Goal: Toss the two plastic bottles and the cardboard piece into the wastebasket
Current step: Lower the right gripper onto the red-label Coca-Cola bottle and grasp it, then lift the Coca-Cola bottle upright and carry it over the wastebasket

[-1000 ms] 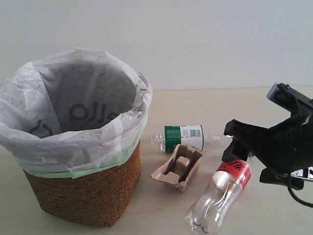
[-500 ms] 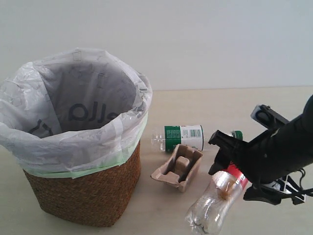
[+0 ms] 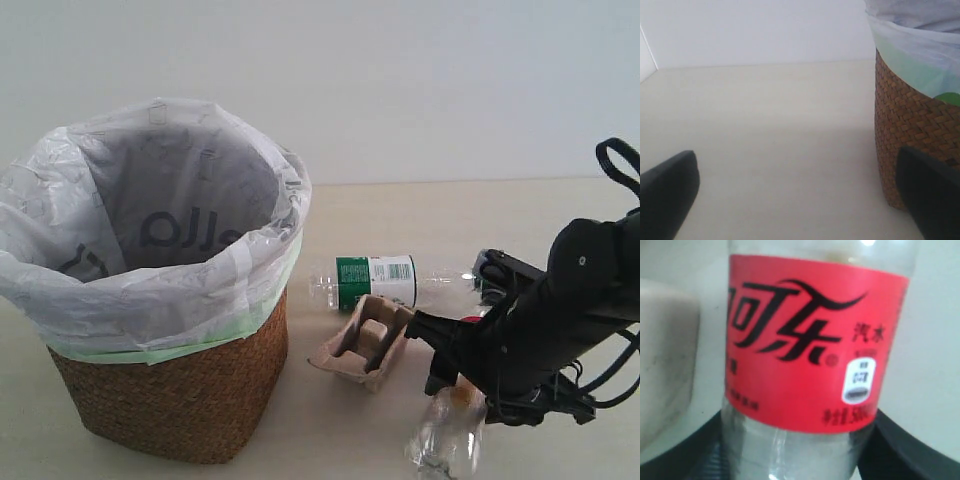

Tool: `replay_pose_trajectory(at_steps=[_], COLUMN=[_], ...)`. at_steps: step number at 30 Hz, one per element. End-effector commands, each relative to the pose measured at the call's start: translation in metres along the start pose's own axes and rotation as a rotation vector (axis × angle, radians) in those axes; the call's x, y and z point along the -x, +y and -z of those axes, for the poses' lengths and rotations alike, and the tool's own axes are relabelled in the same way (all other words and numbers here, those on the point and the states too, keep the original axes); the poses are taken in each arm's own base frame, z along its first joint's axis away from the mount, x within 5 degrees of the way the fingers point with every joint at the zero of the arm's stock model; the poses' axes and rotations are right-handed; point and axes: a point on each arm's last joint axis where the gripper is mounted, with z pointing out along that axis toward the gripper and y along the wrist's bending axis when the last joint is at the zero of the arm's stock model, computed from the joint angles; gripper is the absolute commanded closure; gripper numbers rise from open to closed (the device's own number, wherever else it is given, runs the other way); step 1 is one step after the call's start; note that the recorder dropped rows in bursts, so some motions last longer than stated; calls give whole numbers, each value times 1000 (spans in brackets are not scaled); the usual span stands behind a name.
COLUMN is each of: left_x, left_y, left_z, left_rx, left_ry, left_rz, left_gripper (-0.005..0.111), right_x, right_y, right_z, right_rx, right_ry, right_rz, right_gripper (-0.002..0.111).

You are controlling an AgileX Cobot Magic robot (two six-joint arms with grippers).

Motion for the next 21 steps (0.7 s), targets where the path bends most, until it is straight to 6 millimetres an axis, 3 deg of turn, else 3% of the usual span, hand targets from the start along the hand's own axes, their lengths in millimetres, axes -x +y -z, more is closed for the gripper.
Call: replay_pose_trajectory(at_steps=[1, 5, 10, 15, 21], left_x=[2, 2, 2, 2, 2], left_y=[0, 0, 0, 0, 0], left_z=[1, 1, 1, 1, 1], left_rx=[-6, -6, -6, -6, -6], left_ry=[-15, -15, -15, -15, -15], left_rz=[9, 9, 9, 9, 9], left_gripper=[-1, -1, -1, -1, -1], right_x=[1, 2, 4, 8, 7], right_y=[-6, -5, 1, 9, 16], right_z=[-4, 4, 36, 80, 151], right_rx=[-51, -53, -31, 30, 140], right_ry=[-4, -22, -89, -246, -550], right_rz=[125, 177, 267, 371, 515], right_gripper=[107, 108, 108, 108, 108])
